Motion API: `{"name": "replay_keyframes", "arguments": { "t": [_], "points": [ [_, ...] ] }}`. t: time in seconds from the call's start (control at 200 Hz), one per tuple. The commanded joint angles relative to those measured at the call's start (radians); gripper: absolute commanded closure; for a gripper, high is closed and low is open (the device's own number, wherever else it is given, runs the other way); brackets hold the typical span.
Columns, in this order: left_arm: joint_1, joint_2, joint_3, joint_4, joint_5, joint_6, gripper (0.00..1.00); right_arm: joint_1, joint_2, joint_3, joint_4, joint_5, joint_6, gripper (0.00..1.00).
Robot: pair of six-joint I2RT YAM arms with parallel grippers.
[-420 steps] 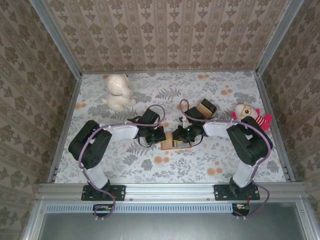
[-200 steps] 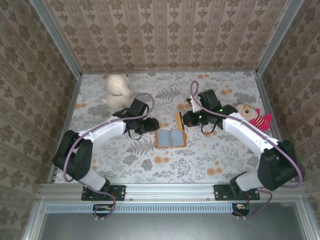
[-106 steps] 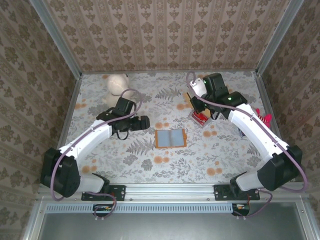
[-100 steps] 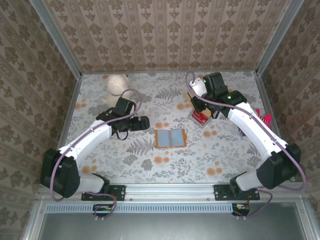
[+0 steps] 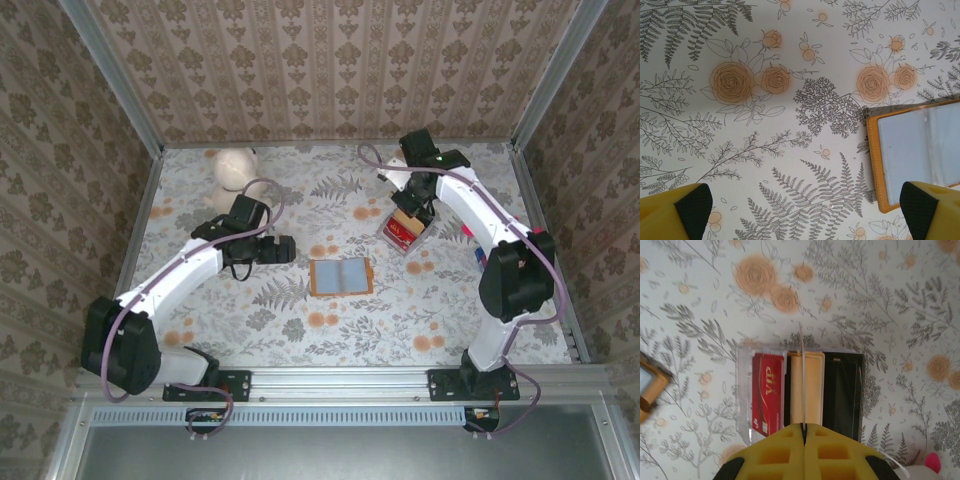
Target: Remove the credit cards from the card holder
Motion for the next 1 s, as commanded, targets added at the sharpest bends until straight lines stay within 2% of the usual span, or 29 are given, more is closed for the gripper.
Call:
{"name": "replay_keyframes", "arguments": {
  "t": [0.0,0.195,0.835,0.92,0.995],
  "points": [
    [0.009,0.016,0.023,-0.020,0.006,0.021,0.00,-0.018,0.036,0.060,-0.103,0.026,-0.073,1.00],
    [0.016,0.039,0.031,-0.029,0.021,0.007,0.00,-0.024,0.093,0.111,-0.146,0.033,-0.087,1.00],
    [0.015,0.050,0.024,-0.025,0.078,0.014,0.00,-0.032,0.182,0.122,-0.163,0.007,-0.040,1.00],
    [0.015,0.046,0.026,-0.024,0.084,0.015,0.00,-0.034,0.193,0.126,-0.167,0.017,-0.031,0.98],
    [0.015,0.045,0.024,-0.024,0.086,0.016,0.00,-0.036,0.197,0.126,-0.161,0.023,-0.026,0.92]
  ]
}}
